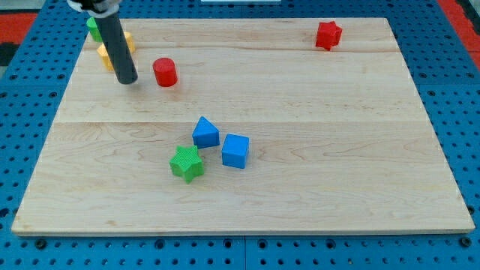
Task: Push the red circle towards the top center
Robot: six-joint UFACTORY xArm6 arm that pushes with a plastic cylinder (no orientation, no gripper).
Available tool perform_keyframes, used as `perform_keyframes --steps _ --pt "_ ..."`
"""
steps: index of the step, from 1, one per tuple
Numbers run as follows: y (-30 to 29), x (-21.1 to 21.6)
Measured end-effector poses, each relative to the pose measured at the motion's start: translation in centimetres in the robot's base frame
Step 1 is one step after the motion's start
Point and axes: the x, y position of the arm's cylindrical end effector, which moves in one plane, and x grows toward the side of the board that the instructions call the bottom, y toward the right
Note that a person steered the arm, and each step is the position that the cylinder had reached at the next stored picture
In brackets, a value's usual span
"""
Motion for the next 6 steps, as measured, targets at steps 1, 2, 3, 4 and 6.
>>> perform_keyframes --steps 1,2,3,4,6 --pt "3.8 -1.9" --pt "7.3 -4.7" --pt "12.6 -5.0" --pt "10.4 -5.6" --pt "11.8 -6.9"
